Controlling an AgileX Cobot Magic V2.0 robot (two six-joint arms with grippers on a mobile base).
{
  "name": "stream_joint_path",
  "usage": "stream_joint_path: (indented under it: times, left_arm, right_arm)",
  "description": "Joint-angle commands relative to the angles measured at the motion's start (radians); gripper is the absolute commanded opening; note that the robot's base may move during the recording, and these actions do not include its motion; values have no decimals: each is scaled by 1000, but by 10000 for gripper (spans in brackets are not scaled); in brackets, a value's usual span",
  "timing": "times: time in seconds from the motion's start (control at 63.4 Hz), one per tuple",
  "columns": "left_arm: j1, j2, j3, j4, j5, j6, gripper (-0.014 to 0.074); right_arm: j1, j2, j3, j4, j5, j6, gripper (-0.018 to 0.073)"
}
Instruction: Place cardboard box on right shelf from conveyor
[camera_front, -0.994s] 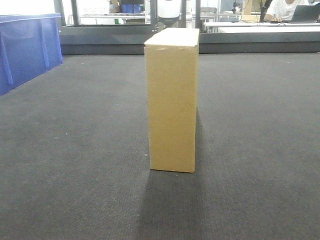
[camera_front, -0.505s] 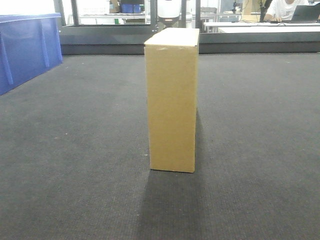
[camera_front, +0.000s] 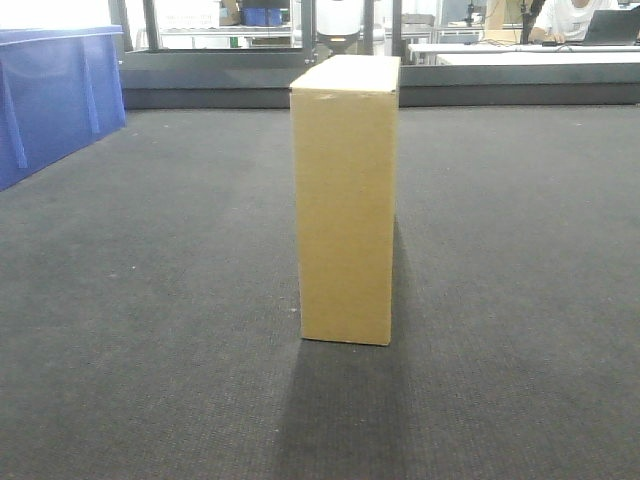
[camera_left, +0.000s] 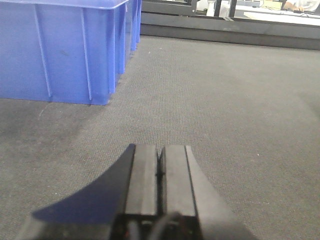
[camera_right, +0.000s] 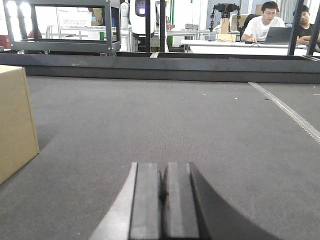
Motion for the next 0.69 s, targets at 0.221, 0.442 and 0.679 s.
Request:
stream_joint_path:
  times: [0.221,0.442,0.679]
  left_arm:
    - [-4,-12,-3,-5,-82,-5,-119]
    - [-4,-12,-3,-5,-82,-5,-119]
    - [-4,-12,-3,-5,-82,-5,-119]
  right_arm:
    - [39,221,-332,-2,48,13,97]
    - [154,534,-522,-62,74,13,529]
    - [346,885,-827,-130,268,21,634]
